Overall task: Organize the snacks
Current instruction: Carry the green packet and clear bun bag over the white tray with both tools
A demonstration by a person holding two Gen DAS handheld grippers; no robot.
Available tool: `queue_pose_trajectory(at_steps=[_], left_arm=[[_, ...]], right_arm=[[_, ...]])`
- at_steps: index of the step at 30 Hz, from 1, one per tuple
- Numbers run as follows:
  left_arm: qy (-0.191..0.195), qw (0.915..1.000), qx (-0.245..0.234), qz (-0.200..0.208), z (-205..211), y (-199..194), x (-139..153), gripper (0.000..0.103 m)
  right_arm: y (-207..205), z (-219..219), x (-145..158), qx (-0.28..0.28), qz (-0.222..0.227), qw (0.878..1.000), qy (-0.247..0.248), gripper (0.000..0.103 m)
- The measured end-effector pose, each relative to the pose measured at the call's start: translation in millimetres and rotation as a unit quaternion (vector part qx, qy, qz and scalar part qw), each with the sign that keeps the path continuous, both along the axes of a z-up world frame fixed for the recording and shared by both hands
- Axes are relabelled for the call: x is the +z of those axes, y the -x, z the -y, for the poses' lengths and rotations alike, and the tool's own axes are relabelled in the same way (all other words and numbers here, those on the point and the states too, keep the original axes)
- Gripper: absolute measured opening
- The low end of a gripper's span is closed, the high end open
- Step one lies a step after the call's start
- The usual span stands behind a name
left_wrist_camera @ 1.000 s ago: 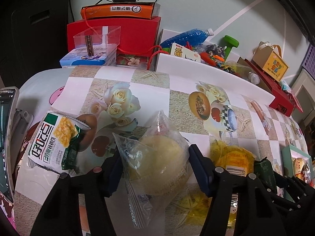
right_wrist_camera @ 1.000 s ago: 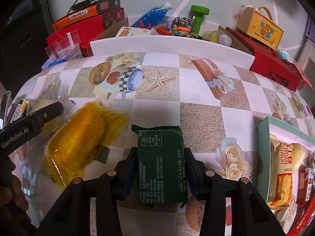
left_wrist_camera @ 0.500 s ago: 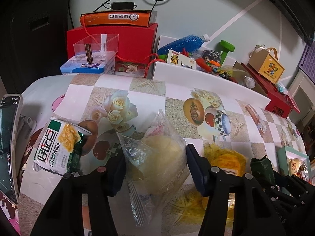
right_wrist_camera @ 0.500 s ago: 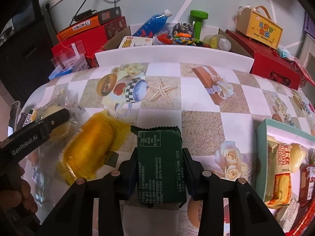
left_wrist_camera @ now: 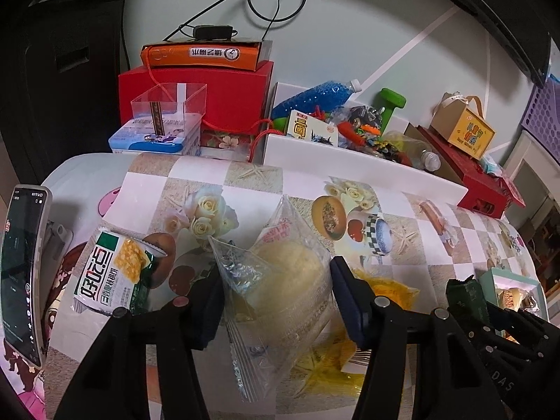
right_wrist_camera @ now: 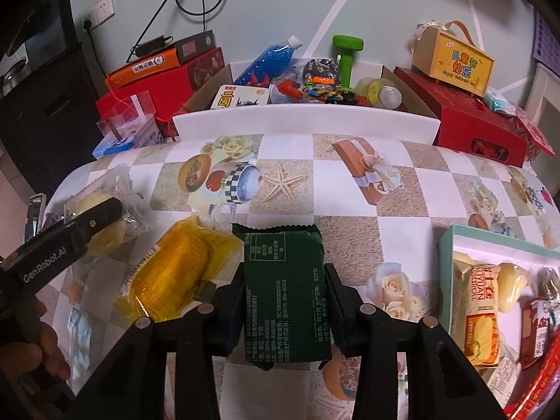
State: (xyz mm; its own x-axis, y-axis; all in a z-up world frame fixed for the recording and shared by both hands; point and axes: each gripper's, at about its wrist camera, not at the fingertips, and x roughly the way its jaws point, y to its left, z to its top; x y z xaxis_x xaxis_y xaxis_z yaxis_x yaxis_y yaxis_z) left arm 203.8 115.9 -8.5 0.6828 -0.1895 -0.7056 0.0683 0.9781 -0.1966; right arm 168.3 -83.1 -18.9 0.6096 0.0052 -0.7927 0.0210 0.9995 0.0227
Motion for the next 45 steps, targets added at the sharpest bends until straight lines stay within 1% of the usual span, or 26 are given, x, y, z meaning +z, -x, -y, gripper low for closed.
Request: queue_pose_trajectory(at_steps=[4, 8, 13, 20, 28, 32, 36, 40, 45], left_arm=[[0.003, 1.0, -0.006, 0.007, 5, 2, 4, 0.059], [0.002, 0.9997, -0.014, 0.019, 13, 6, 12, 0.059], [0.011, 0.9993, -0.027, 0.021, 30, 12, 19, 0.059], [0.024, 0.9974, -0.067, 0.01, 73, 21, 24, 0.059], [0.026, 0.9929, -0.116, 0.005, 128, 34, 38, 0.059], [0.029, 0.9891, -0.144, 0.004, 160, 41, 47, 0.059], [0.026, 0.9847, -0.172, 0.005, 191, 47, 55, 0.059], [0.021, 0.9787, -0.204, 0.0, 227, 54, 59, 0.059], [0.01, 0.9664, -0.257, -0.007, 279, 65, 59, 0.059]], right_arm=[[4, 7, 9, -0.007, 0.004, 1.0, -0.006, 0.043], [13, 20, 23, -0.022, 0.014, 1.0, -0.008, 0.043], [25, 44, 43, -0.047, 0.028, 0.998, -0.016, 0.043], [40, 79, 58, -0.08, 0.038, 0.996, -0.027, 0.043], [66, 138, 68, -0.143, 0.043, 0.988, -0.048, 0.043], [83, 176, 74, -0.181, 0.051, 0.98, -0.061, 0.043], [103, 224, 77, -0.245, 0.062, 0.965, -0.067, 0.043], [119, 260, 77, -0.289, 0.065, 0.952, -0.073, 0.043], [136, 300, 71, -0.332, 0.065, 0.937, -0.082, 0.043]])
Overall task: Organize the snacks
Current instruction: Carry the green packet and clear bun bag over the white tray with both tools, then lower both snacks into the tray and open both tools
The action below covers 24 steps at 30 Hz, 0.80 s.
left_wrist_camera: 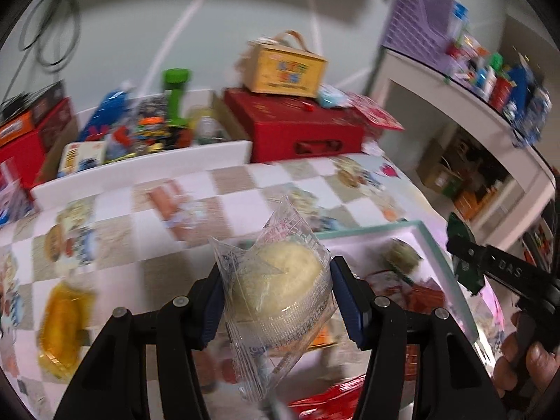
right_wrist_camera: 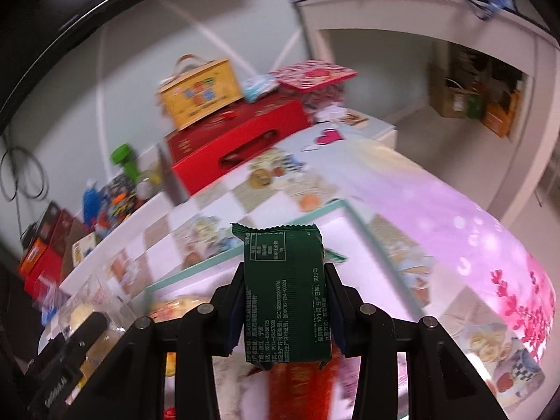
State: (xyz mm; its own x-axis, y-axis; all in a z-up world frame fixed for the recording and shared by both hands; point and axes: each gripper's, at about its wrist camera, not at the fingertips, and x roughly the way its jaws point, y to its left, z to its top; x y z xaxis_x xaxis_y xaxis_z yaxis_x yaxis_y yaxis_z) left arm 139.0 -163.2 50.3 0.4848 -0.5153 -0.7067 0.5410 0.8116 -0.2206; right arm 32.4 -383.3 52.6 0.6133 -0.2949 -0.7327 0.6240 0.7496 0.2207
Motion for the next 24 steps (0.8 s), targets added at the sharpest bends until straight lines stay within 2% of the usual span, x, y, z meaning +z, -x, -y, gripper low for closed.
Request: queue_pose_trajectory(at_steps=[7, 11, 24], left_arm=[[-0.017, 0.9981, -0.057, -0.018, 53, 16, -14, 0.059], [-0.031, 0.9963, -0.074, -0.03, 73, 21, -26, 0.059], [-0.054, 0.9951, -0.072, -0.04, 86, 24, -38, 0.061]], right_arm=[[2, 30, -19, -0.017, 0.001, 1.0, -0.019, 0.043], [-4, 37, -35, -0.016, -0.017, 0.999, -0.029, 0.043], [-13, 38, -51, 0.0, -0.048, 0.998, -0.034, 0.044]])
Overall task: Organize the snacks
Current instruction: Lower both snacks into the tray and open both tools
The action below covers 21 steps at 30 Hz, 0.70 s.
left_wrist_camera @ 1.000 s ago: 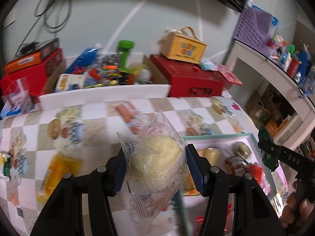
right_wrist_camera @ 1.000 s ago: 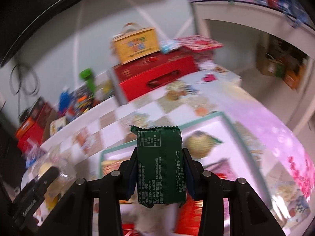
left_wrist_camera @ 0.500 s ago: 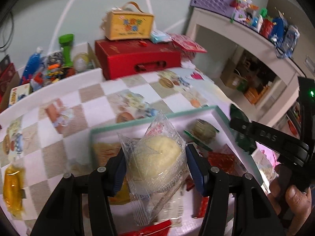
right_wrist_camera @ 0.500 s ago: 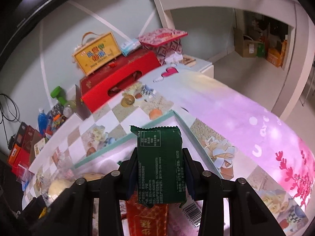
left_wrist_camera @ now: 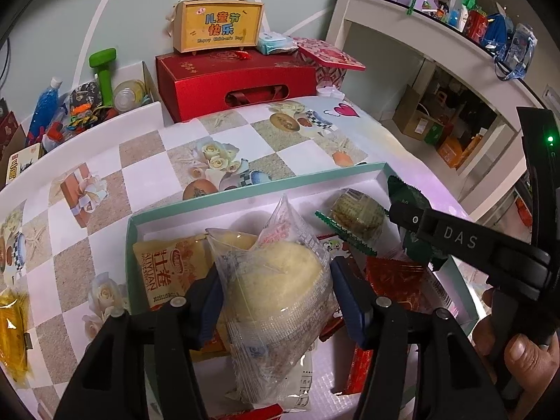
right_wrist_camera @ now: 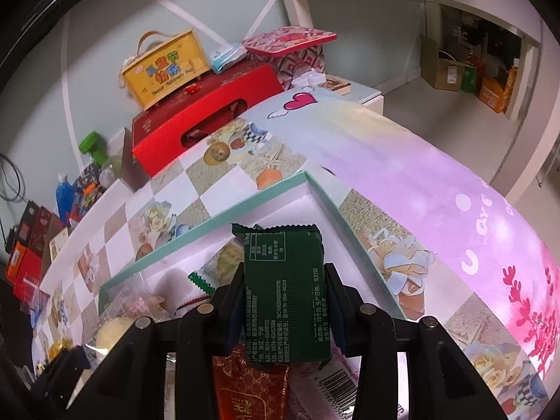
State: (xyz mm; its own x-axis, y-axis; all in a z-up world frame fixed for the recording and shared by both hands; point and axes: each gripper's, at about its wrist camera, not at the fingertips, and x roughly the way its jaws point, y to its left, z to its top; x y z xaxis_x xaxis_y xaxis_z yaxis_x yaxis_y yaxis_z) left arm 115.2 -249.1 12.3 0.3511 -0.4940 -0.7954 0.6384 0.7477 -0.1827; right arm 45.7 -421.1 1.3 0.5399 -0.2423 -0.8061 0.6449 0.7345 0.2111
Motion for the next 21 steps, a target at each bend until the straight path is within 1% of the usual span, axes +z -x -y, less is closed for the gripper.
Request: queue_pose_trajectory(at_steps=[2, 3, 4, 6, 11, 13, 14, 15, 17, 19, 21], left_arm=[[0.003, 1.0, 0.003, -0.005, -2, -1, 2, 0.063], [0.004, 1.0, 0.004, -0.006, -3, -1, 3, 0.067], [0.006, 0.9999, 0.006, -0.007, -5, -2, 4, 0.069], [0.009, 0.9999, 0.009, -0.005, -8, -1, 8, 0.07], [0.02, 0.9996, 0.02, 0.003, -18, 0, 19, 0.07], [0.028, 0.9993, 0.025, 0.004, -24, 0, 24, 0.07], [0.031, 0.9991, 0.027, 0.005, -26, 0, 26, 0.07], [0.034, 0.999, 0.03, 0.006, -29, -1, 28, 0.07], [0.035, 0.9985, 0.04, 0.009, -36, -2, 31, 0.07], [0.035, 0.9978, 0.054, 0.012, -43, -4, 31, 0.07], [0.03, 0.9967, 0.075, 0.01, -52, -8, 29, 0.071]], right_arm=[[-1, 0, 0, -0.002, -0.004, 1.0, 0.004, 0.045], [-1, -1, 1, -0.002, -0.006, 1.0, 0.008, 0.045], [-1, -1, 1, -0.002, -0.006, 1.0, 0.009, 0.046], [0, -1, 1, -0.004, -0.006, 1.0, 0.007, 0.048], [1, -1, 2, -0.005, -0.01, 1.0, 0.008, 0.048], [0, -2, 3, -0.002, -0.013, 1.0, 0.01, 0.055], [0, -3, 4, 0.0, -0.013, 1.0, 0.01, 0.068], [-1, -4, 5, 0.003, -0.012, 1.0, 0.012, 0.073], [-2, -7, 7, 0.006, -0.013, 1.0, 0.016, 0.073], [-3, -10, 8, 0.011, -0.015, 1.0, 0.019, 0.075], [-6, -14, 8, 0.017, -0.019, 0.999, 0.024, 0.081]])
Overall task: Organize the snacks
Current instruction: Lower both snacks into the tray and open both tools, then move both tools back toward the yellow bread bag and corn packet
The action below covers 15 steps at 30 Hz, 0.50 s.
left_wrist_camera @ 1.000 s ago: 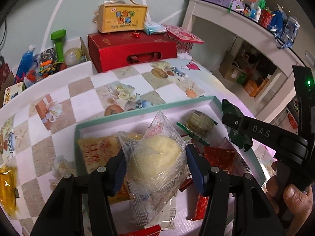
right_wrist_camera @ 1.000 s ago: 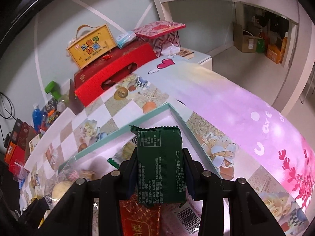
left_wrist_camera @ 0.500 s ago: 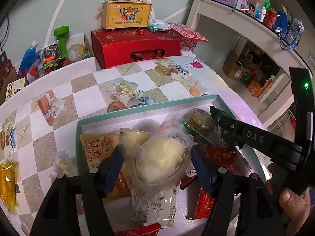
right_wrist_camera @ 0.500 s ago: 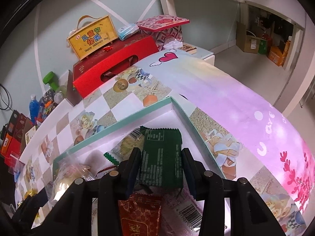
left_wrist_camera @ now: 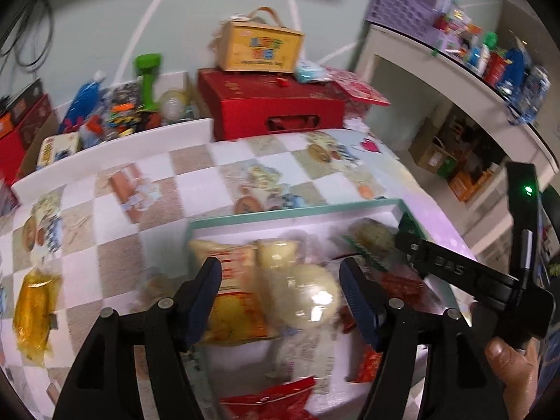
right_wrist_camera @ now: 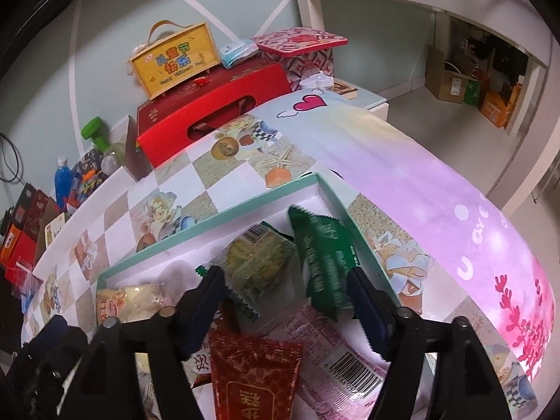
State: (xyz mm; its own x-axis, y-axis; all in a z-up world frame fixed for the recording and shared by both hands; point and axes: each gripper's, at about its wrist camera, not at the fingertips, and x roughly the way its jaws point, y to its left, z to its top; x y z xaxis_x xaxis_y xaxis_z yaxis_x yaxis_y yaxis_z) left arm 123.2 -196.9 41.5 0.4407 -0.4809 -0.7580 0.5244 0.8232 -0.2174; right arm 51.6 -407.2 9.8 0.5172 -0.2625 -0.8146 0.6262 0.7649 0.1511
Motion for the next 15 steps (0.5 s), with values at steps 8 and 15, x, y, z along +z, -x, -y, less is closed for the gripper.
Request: queue_pose_trajectory(at_steps=[8, 15], left_arm=[[-0.016, 0.9938, 0.109, -0.013, -53, -19, -21, 0.094], [-0.037, 0.9839, 0.173, 0.026, -89, -18, -25, 0.103]], right_arm=[[-11, -18, 4, 0.024, -0.011, 1.0, 0.015, 0.091], [-21, -41, 11, 0.053, -0.002, 0.998, 0.025, 0.103]])
